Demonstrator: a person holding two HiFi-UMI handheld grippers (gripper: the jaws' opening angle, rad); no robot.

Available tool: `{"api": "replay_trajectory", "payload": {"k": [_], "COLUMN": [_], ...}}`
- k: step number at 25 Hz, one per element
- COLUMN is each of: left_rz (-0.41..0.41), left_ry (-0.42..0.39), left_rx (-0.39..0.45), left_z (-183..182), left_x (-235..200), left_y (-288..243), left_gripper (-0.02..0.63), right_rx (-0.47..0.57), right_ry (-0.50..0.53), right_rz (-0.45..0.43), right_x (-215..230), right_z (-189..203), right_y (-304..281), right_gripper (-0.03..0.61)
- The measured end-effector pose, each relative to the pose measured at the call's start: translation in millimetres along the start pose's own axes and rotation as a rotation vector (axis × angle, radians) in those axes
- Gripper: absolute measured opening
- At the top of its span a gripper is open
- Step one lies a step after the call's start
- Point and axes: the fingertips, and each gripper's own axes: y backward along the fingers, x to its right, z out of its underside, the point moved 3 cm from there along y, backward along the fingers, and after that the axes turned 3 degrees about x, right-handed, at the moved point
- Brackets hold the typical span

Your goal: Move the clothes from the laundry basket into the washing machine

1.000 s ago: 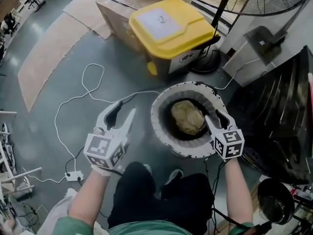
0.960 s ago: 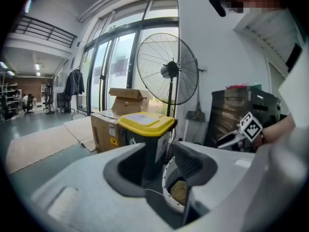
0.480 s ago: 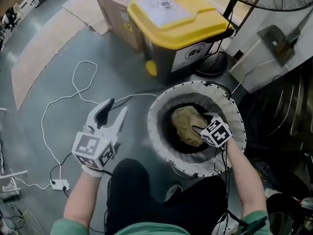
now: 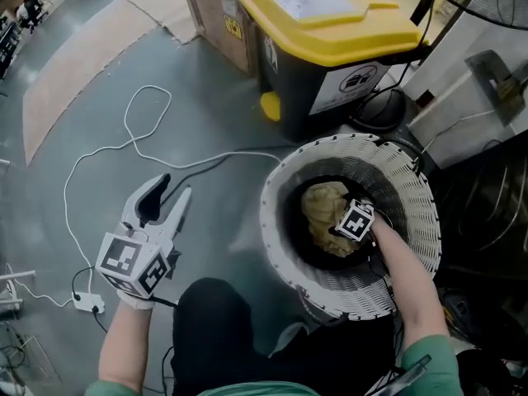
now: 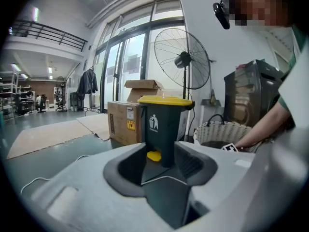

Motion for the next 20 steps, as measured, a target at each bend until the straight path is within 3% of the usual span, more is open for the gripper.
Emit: {"api": "replay_trajectory", "payload": {"k": [2, 5, 10, 15, 20], "left_rz": [-0.028, -0.072, -0.132, -0.163, -0.183], "left_ry": [0.016, 0.041, 0.055, 0.027, -0.028], "left_rx": [-0.014, -0.036, -0.067, -0.099, -0.086], "left_z": [12.5, 30.5, 55.1, 69.7, 56.2], "left_x": [-11.1, -26.7, -38.2, -35.0, -29.4], "left_y": [11.7, 29.2, 51.4, 57.4, 58.8], "left_gripper": [0.184, 0.184, 0.184, 0.184, 0.183], "right_rx": [-0.046, -0.135, -0.202, -0.246, -0.27], "right_ry": [0.008, 0.065, 0.142, 0.111, 0.091], "right_rz": [-0.006, -0.01, 0.009, -0.058, -0.075], "right_x": [1.2, 2.7, 4.4, 1.7, 2.4], "right_z": [8.5, 22.4, 33.0, 39.3, 42.0], "right_y": [-21.6, -50.5, -92.1, -117.1, -118.7], "right_gripper": [0.536, 0.578, 0.583, 0.58, 0.567]}}
